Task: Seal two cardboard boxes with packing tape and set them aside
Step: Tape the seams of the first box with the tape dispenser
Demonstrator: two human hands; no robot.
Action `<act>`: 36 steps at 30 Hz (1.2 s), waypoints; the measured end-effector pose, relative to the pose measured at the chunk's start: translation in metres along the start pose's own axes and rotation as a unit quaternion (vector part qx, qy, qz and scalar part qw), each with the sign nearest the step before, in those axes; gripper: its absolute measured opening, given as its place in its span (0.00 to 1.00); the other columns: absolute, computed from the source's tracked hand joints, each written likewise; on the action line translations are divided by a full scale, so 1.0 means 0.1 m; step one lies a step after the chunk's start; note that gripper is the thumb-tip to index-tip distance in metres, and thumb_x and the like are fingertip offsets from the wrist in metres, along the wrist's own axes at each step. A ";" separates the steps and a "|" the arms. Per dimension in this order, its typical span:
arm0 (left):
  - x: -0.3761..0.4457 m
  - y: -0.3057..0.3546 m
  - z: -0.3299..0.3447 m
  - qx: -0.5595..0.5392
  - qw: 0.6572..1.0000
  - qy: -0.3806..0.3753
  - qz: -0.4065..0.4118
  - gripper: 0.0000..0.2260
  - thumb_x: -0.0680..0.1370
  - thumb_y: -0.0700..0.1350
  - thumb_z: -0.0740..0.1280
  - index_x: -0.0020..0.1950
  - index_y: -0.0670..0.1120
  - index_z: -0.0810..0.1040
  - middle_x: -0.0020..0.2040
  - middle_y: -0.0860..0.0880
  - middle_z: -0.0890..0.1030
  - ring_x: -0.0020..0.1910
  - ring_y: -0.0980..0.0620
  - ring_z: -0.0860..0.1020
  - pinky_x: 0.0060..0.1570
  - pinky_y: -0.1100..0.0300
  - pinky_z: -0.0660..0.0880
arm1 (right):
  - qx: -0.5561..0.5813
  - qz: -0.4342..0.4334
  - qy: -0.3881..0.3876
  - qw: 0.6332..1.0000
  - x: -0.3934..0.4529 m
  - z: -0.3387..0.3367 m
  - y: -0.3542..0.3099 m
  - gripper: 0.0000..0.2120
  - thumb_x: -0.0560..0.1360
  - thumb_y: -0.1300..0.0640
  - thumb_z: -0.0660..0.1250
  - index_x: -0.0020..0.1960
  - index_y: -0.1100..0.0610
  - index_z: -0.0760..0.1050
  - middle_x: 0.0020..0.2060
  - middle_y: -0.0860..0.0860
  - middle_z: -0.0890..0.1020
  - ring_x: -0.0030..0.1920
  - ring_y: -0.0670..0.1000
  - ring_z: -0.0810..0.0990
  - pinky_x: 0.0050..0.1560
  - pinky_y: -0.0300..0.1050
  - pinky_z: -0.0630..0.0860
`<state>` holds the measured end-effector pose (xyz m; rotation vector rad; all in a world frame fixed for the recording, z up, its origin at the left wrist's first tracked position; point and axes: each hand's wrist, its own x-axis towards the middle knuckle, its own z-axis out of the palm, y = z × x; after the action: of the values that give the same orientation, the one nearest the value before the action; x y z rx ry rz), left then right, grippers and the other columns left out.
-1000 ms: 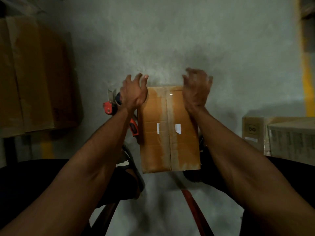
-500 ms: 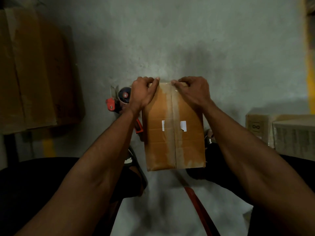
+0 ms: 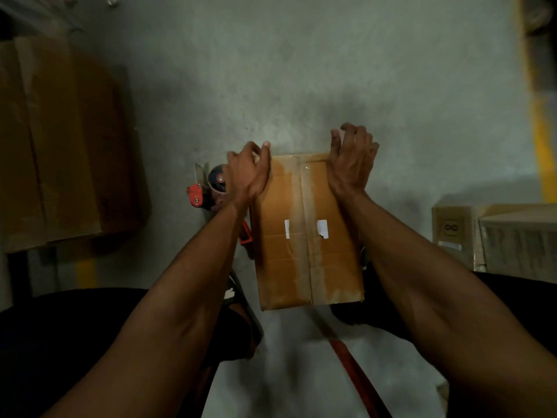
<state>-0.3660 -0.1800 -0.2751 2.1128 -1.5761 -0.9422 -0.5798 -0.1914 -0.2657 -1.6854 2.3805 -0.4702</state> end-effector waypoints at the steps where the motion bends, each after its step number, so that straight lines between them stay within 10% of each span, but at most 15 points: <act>1: -0.03 0.04 -0.01 0.072 0.997 0.016 -0.017 0.28 0.82 0.67 0.48 0.66 0.49 0.73 0.56 0.42 0.81 0.61 0.42 0.74 0.58 0.45 0.70 | -0.031 -0.005 -0.011 0.999 -0.03 -0.02 0.00 0.28 0.84 0.38 0.45 0.70 0.54 0.72 0.64 0.55 0.75 0.63 0.56 0.75 0.68 0.63 0.69; 7: -0.58 0.11 -0.08 0.082 0.997 0.001 0.009 0.29 0.83 0.63 0.50 0.81 0.53 0.50 0.68 0.35 0.68 0.60 0.35 0.73 0.59 0.36 0.74 | 0.005 -0.048 -0.144 0.988 -0.80 -0.28 0.14 0.31 0.84 0.49 0.59 0.82 0.44 0.48 0.78 0.61 0.56 0.72 0.63 0.68 0.68 0.66 0.70; 15: -1.90 -0.39 -0.25 -0.006 0.973 -0.230 0.019 0.40 0.79 0.65 0.63 0.82 0.61 0.41 0.76 0.31 0.59 0.67 0.28 0.72 0.67 0.37 0.71 | 0.000 0.039 -0.248 0.968 -1.85 -0.85 0.34 0.29 0.84 0.50 0.59 0.81 0.38 0.50 0.74 0.61 0.59 0.66 0.65 0.72 0.66 0.59 0.71; 21: -2.23 -0.22 -0.24 0.062 0.934 -0.352 -0.016 0.67 0.68 0.53 0.81 0.69 0.67 0.18 0.76 0.27 0.60 0.46 0.38 0.82 0.31 0.55 0.81 | 0.020 0.080 -0.296 0.952 -2.15 -1.00 0.45 0.33 0.82 0.51 0.63 0.80 0.36 0.51 0.73 0.60 0.59 0.68 0.67 0.69 0.70 0.63 0.67; 28: -2.19 0.02 -0.33 0.044 0.979 -0.196 0.036 0.49 0.68 0.45 0.70 0.84 0.53 0.46 0.66 0.33 0.69 0.64 0.31 0.72 0.63 0.43 0.73 | 0.000 0.170 -0.262 0.950 -2.14 -1.06 0.38 0.35 0.82 0.52 0.64 0.82 0.40 0.50 0.72 0.63 0.60 0.67 0.67 0.70 0.68 0.60 0.69; 32: -2.02 0.09 -0.18 -0.153 0.985 -0.005 -0.081 0.44 0.70 0.46 0.70 0.83 0.45 0.53 0.68 0.38 0.65 0.69 0.40 0.66 0.69 0.58 0.61 | 0.082 0.249 -0.228 0.938 -2.17 -1.02 0.21 0.37 0.81 0.55 0.67 0.83 0.49 0.50 0.73 0.65 0.64 0.69 0.68 0.70 0.69 0.55 0.68; 36: -1.94 0.12 -0.05 -0.203 0.962 -0.070 -0.166 0.53 0.64 0.54 0.79 0.81 0.43 0.55 0.72 0.39 0.71 0.70 0.41 0.72 0.71 0.51 0.70 | 0.207 0.252 -0.228 0.918 -2.28 -0.92 -0.03 0.40 0.76 0.59 0.71 0.82 0.52 0.54 0.63 0.61 0.79 0.61 0.61 0.79 0.63 0.50 0.76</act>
<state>-0.4033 -0.0026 -0.2049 2.0726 -0.9822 -1.4158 -0.5303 0.0355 -0.1854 -0.8398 2.0619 -0.3968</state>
